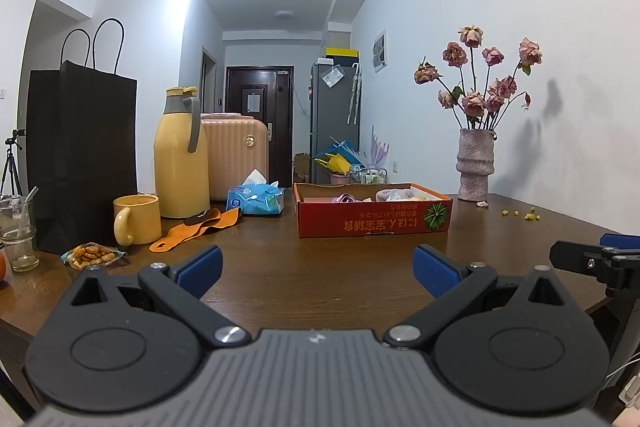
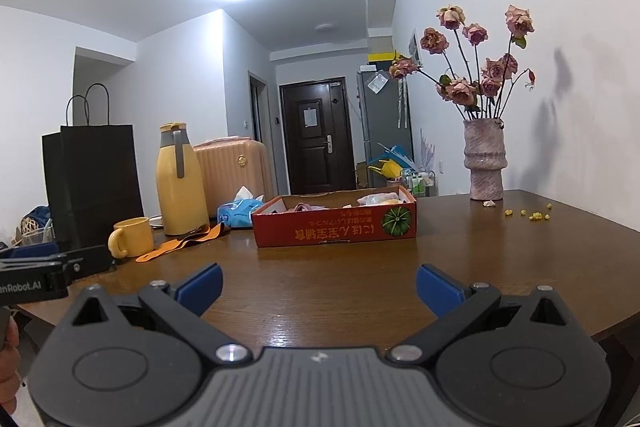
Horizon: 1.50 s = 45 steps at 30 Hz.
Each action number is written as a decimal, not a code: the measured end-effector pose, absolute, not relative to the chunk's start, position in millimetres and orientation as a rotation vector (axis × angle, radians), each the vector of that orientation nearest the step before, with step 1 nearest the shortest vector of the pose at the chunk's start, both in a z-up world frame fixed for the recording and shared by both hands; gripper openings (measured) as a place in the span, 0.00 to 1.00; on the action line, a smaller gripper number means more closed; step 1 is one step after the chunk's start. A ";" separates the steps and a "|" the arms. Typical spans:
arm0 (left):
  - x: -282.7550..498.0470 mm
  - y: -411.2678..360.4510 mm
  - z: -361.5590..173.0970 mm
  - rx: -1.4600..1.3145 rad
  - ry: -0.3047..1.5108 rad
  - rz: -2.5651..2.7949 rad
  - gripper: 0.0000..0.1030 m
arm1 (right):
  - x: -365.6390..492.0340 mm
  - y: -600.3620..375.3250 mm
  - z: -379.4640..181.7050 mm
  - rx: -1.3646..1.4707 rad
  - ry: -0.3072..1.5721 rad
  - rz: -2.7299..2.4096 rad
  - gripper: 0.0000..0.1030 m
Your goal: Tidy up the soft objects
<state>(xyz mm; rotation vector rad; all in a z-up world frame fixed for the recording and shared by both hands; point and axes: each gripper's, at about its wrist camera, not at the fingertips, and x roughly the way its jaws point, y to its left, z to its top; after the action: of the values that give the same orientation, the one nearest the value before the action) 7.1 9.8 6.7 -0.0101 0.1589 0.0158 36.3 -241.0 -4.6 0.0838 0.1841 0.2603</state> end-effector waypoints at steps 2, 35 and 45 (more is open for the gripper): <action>7.3 9.8 6.6 -0.009 0.159 0.015 1.00 | 35.3 -240.6 -5.1 0.083 0.185 0.266 1.00; 6.4 7.6 6.5 0.010 0.155 0.014 1.00 | 37.7 -240.7 -5.3 0.084 0.186 0.263 1.00; 3.6 6.6 6.1 0.009 0.142 0.001 1.00 | 37.8 -240.9 -6.0 0.081 0.185 0.262 1.00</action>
<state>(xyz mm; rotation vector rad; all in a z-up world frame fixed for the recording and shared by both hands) 3.6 6.6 6.1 0.0087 0.1417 0.0005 37.8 -240.9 -6.0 0.0808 0.1854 0.2615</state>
